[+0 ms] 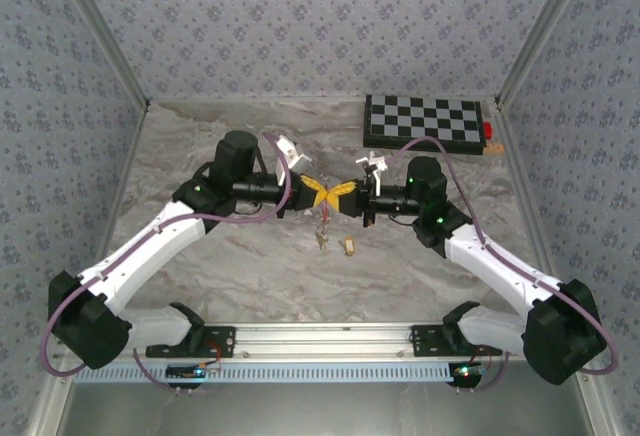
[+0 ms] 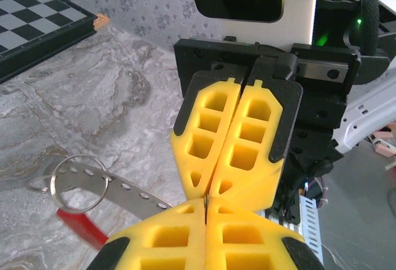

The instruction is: Put the keys on the keyring

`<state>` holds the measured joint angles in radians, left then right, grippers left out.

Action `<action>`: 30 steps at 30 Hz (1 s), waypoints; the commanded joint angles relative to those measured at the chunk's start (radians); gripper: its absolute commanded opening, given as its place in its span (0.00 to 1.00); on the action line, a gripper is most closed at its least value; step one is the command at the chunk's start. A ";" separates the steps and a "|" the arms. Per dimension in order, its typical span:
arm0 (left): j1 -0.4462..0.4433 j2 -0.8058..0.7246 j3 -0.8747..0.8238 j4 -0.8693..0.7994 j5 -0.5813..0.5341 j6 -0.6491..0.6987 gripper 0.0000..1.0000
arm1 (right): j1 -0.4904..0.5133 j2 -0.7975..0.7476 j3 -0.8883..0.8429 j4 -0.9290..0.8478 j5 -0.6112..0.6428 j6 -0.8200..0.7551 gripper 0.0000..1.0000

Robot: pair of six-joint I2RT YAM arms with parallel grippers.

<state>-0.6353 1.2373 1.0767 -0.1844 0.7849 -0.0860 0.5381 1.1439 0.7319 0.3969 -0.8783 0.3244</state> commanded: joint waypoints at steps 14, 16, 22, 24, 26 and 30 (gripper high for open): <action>-0.084 -0.139 -0.247 0.653 -0.206 -0.146 0.00 | -0.037 -0.118 -0.093 0.152 0.170 0.098 0.23; -0.094 -0.135 -0.258 0.692 -0.220 -0.147 0.00 | -0.026 -0.108 -0.086 0.147 0.173 0.096 0.23; -0.113 -0.111 -0.289 0.812 -0.278 -0.158 0.00 | 0.058 -0.085 -0.045 0.114 0.167 0.069 0.23; -0.116 -0.107 -0.300 0.849 -0.285 -0.169 0.00 | 0.082 -0.084 -0.034 0.102 0.182 0.058 0.23; -0.119 -0.104 -0.310 0.866 -0.295 -0.177 0.00 | 0.093 -0.087 -0.030 0.096 0.196 0.053 0.24; -0.125 -0.104 -0.327 0.890 -0.316 -0.197 0.00 | 0.094 -0.100 -0.034 0.072 0.227 0.037 0.24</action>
<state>-0.7536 1.1336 0.7589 0.6060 0.4992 -0.2565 0.6254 1.0603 0.6666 0.4942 -0.6827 0.3912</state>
